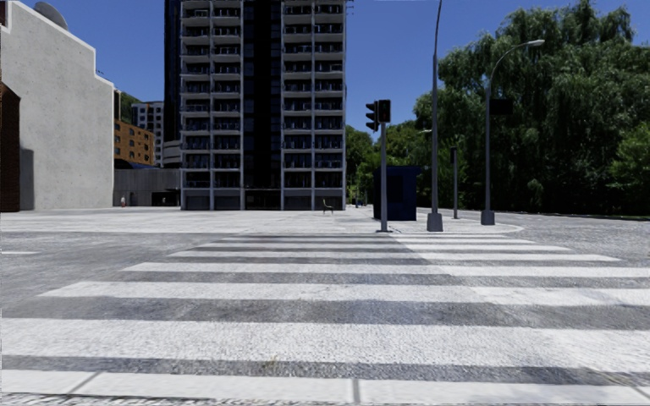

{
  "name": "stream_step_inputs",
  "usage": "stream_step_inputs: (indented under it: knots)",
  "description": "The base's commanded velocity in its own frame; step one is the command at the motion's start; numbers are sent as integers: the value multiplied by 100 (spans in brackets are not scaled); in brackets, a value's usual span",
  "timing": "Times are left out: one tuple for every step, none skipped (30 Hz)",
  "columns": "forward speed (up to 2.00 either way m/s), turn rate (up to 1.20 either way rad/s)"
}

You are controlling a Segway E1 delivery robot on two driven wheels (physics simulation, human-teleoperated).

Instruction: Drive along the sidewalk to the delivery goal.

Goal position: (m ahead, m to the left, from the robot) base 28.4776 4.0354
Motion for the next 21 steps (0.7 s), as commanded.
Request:
stream_step_inputs:
  knots:
    - [200,0]
    - [200,0]
    - [200,0]
    - [200,0]
    - [200,0]
    - [200,0]
    - [200,0]
    - [200,0]
    - [200,0]
    - [200,0]
    - [200,0]
    - [200,0]
    - [200,0]
    - [200,0]
    - [200,0]
    - [200,0]
    - [200,0]
    - [200,0]
    - [200,0]
    - [200,0]
    - [200,0]
